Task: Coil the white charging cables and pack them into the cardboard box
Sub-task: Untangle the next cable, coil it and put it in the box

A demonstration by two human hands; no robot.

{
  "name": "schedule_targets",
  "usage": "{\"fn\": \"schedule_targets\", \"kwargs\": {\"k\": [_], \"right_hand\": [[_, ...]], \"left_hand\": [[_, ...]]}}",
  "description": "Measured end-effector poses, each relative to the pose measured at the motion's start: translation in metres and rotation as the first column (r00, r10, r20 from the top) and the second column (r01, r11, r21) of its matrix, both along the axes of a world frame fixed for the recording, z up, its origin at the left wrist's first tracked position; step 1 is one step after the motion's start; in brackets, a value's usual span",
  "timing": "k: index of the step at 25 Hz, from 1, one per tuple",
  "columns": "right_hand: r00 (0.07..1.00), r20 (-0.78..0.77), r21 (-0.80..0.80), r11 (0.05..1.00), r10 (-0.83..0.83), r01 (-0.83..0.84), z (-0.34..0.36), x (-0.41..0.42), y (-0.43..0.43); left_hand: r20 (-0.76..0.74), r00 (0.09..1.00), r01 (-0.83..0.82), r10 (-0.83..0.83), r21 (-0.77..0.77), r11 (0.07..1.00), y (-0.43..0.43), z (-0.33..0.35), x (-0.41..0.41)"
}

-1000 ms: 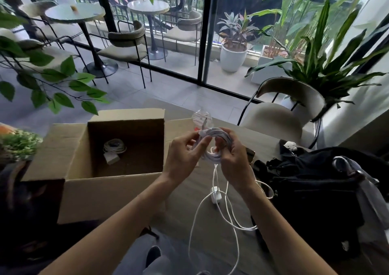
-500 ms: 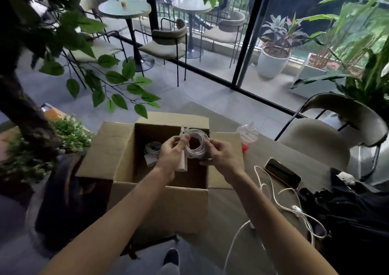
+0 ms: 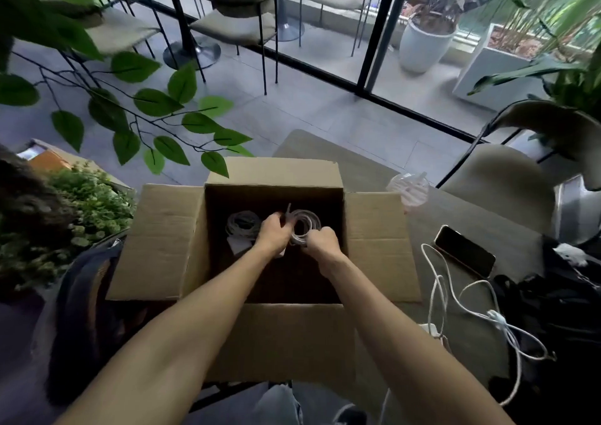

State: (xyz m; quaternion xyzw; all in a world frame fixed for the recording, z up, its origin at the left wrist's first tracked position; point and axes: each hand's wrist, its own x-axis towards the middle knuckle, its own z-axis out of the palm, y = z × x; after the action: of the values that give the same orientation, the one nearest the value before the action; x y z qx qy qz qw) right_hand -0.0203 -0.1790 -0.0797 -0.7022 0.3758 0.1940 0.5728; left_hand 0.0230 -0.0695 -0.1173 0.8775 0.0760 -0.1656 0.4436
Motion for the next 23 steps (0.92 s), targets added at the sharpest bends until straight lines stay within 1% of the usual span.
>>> {"fn": "schedule_targets", "kwargs": {"k": [3,5,7,9,12,13,14,15,17,19,21,22,23], "right_hand": [[0.994,-0.015,-0.143,0.983,0.111,-0.112,-0.007,0.0,-0.001],[0.98,-0.018,-0.23,0.953,0.198,-0.196,-0.009,-0.002,-0.003],[0.962,-0.01,-0.252,0.93,0.273,-0.266,-0.005,-0.004,0.0],[0.937,0.001,-0.252,0.907,0.349,-0.338,-0.001,-0.005,0.001],[0.895,-0.021,-0.243,0.866,0.446,-0.437,0.002,-0.005,-0.006],[0.881,-0.035,-0.233,0.854,0.471,-0.466,0.002,-0.006,-0.011],[0.869,-0.045,-0.225,0.843,0.492,-0.489,0.002,-0.008,-0.015],[0.858,-0.052,-0.222,0.832,0.511,-0.508,0.003,-0.01,-0.018],[0.85,-0.046,-0.243,0.819,0.525,-0.52,0.007,-0.014,-0.023],[0.856,0.015,-0.296,0.82,0.517,-0.49,0.019,-0.018,-0.028],[0.851,0.117,-0.355,0.822,0.512,-0.445,0.037,-0.021,-0.036],[0.84,0.18,-0.369,0.827,0.512,-0.424,0.048,-0.022,-0.044],[0.832,0.238,-0.371,0.838,0.502,-0.399,0.059,-0.023,-0.053]], "left_hand": [[-0.046,0.988,0.149,-0.144,0.139,0.979,-0.003,-0.022,0.011],[-0.035,0.977,0.212,-0.21,0.23,0.95,-0.008,-0.032,0.013],[-0.028,0.964,0.262,-0.266,0.302,0.917,-0.009,-0.033,0.015],[-0.085,0.935,0.35,-0.345,0.396,0.849,-0.007,-0.032,0.023],[-0.24,0.863,0.5,-0.445,0.538,0.679,-0.011,-0.031,0.031],[-0.294,0.837,0.543,-0.461,0.556,0.629,-0.014,-0.03,0.031],[-0.336,0.814,0.577,-0.474,0.554,0.6,-0.018,-0.03,0.03],[-0.351,0.803,0.593,-0.481,0.542,0.595,-0.021,-0.031,0.029],[-0.306,0.829,0.557,-0.468,0.529,0.641,-0.026,-0.029,0.029],[-0.196,0.877,0.468,-0.438,0.554,0.688,-0.03,-0.017,0.025],[-0.053,0.895,0.387,-0.443,0.587,0.711,-0.032,0.005,0.023],[0.039,0.895,0.342,-0.445,0.58,0.739,-0.035,0.019,0.021],[0.144,0.891,0.295,-0.431,0.539,0.789,-0.04,0.034,0.018]]}}
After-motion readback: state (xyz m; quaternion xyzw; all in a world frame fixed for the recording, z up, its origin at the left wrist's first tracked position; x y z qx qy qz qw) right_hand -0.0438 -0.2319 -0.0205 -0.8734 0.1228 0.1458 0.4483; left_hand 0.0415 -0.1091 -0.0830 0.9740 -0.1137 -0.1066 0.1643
